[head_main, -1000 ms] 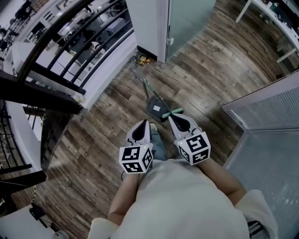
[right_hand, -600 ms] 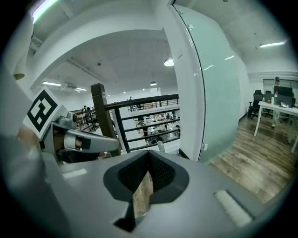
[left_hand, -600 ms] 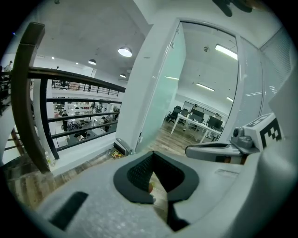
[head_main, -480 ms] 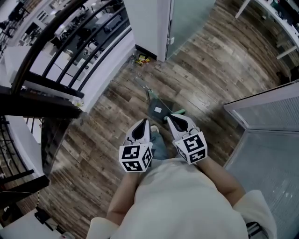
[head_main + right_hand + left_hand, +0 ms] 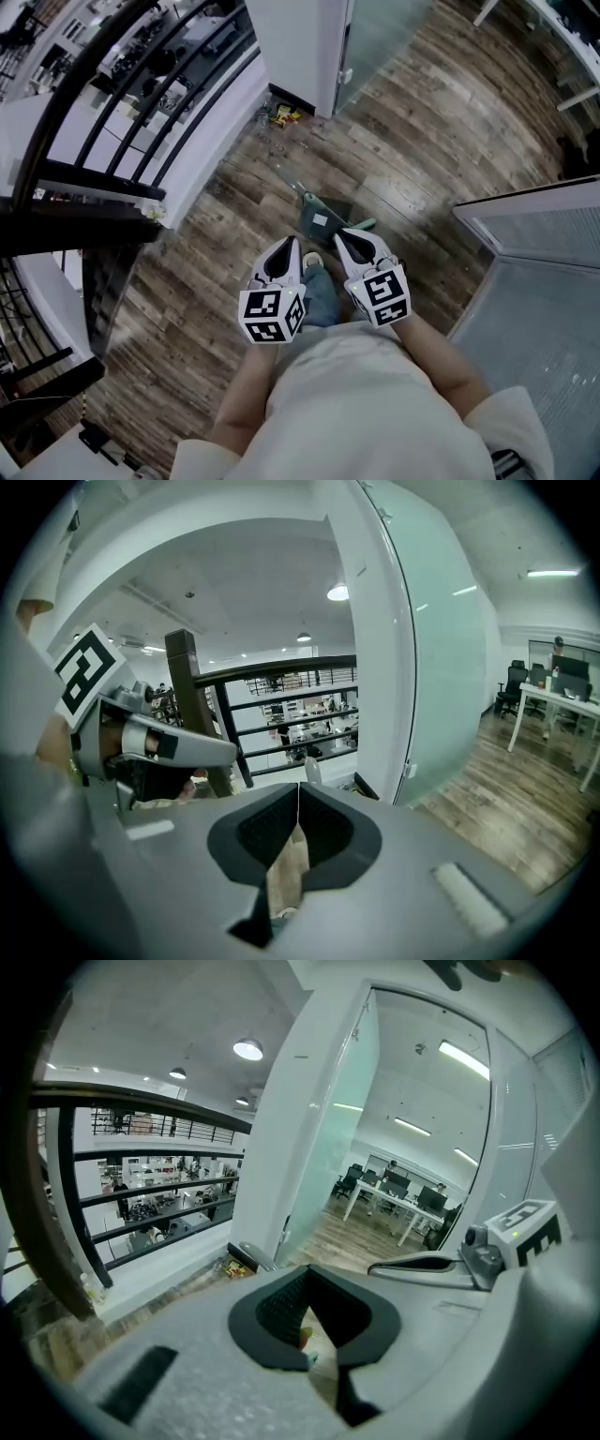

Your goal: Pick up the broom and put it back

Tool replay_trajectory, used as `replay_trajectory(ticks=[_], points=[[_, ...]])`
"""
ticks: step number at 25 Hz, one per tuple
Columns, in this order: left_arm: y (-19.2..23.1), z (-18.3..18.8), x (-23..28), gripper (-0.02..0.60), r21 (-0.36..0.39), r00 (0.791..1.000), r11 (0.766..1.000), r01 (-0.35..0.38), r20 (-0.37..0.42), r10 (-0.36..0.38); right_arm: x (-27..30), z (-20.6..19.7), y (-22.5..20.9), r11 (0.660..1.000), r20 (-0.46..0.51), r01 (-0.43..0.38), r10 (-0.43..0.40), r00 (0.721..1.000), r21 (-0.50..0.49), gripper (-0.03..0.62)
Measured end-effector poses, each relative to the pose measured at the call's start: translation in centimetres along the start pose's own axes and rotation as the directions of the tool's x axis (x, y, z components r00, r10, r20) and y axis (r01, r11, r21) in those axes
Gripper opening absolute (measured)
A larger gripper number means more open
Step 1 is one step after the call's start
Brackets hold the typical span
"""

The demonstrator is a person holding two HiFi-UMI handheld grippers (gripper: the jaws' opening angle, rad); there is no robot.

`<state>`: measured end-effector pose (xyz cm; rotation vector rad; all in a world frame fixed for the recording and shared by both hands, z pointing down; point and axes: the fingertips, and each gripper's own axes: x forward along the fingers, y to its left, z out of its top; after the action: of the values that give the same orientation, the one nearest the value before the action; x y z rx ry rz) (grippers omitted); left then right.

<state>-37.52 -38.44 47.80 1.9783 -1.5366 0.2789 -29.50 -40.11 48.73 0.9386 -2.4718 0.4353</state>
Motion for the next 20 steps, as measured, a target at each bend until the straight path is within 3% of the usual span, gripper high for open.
replay_trajectory(ticks=[20], points=[[5.2, -0.6, 5.3, 0.005, -0.015, 0.998, 1.0, 0.012, -0.065, -0.013, 9.8, -3.2, -2.2, 0.997, -0.092, -0.006, 0.0, 0.996, -0.071, 0.175]])
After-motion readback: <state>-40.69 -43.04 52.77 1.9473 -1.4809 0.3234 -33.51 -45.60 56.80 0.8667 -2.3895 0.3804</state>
